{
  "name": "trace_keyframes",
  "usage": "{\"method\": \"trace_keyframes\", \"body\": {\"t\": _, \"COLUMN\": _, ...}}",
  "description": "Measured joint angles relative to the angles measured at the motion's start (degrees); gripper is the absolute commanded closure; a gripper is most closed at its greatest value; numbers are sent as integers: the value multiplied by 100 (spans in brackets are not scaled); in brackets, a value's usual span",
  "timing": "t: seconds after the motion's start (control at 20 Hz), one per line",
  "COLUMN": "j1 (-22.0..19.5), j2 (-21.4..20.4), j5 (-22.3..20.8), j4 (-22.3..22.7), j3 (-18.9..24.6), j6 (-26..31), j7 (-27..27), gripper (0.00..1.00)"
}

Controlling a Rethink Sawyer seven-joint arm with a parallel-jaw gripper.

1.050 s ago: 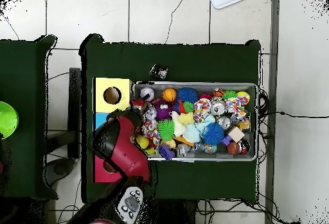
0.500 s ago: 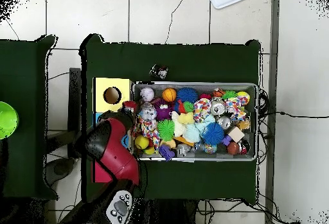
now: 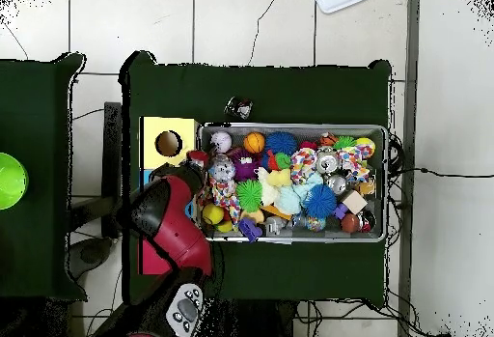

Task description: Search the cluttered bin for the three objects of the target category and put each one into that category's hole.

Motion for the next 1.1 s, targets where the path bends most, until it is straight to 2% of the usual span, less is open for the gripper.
{"method": "trace_keyframes", "body": {"t": 0.3, "j1": -99, "j2": 1, "j5": -27, "j4": 2, "j3": 84, "j6": -189, "j7": 534, "gripper": 0}}
{"method": "trace_keyframes", "body": {"t": 0.45, "j1": -70, "j2": 1, "j5": 113, "j4": 2, "j3": 94, "j6": -220, "j7": 740, "gripper": 0}}
{"method": "trace_keyframes", "body": {"t": 0.6, "j1": 19, "j2": -6, "j5": 478, "j4": 21, "j3": 105, "j6": -220, "j7": 779, "gripper": 0}}
{"method": "trace_keyframes", "body": {"t": 0.8, "j1": 210, "j2": -75, "j5": 1335, "j4": 118, "j3": 182, "j6": -220, "j7": 779, "gripper": 0}}
{"method": "trace_keyframes", "body": {"t": 1.1, "j1": 275, "j2": -232, "j5": 2077, "j4": 290, "j3": 422, "j6": -228, "j7": 779, "gripper": 0}}
